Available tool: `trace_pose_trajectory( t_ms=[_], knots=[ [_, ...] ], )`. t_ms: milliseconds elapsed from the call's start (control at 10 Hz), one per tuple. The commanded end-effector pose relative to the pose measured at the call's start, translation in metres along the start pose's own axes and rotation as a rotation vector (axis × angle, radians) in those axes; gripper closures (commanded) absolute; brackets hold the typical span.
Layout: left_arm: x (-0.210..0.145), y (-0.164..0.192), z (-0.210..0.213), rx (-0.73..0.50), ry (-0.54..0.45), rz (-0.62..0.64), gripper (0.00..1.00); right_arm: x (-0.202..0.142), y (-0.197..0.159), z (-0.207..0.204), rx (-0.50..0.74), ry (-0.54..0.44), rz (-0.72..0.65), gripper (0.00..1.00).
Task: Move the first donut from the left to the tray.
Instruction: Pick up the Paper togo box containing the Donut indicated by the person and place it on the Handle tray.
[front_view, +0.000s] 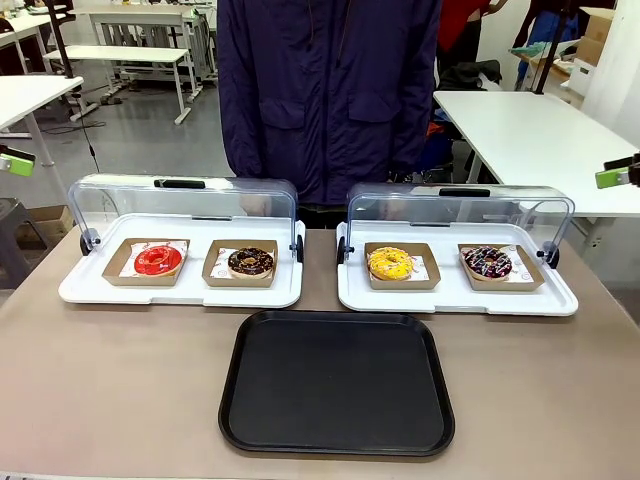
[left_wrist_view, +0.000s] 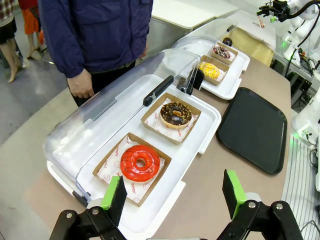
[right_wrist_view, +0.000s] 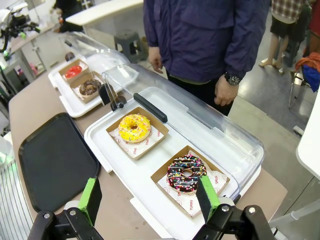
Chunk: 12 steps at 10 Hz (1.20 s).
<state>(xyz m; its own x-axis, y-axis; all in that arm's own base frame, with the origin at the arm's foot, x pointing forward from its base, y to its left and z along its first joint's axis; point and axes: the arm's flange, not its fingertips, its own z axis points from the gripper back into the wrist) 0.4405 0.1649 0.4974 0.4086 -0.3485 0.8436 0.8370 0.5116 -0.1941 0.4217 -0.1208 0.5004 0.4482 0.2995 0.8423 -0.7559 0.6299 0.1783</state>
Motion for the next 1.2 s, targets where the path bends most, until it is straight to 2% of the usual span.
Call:
trace_pose_trajectory(
  t_ms=[0,1100],
  knots=[
    [0.0018,-0.0009,0.0006,-0.01,-0.018,-0.01,0.0,0.0017,-0.0027,-0.002,0.003,-0.028,0.01,0.0],
    [0.0018,-0.0009,0.0006,-0.01,-0.018,-0.01,0.0,0.0017,-0.0027,-0.002,0.003,-0.028,0.01,0.0]
  ],
)
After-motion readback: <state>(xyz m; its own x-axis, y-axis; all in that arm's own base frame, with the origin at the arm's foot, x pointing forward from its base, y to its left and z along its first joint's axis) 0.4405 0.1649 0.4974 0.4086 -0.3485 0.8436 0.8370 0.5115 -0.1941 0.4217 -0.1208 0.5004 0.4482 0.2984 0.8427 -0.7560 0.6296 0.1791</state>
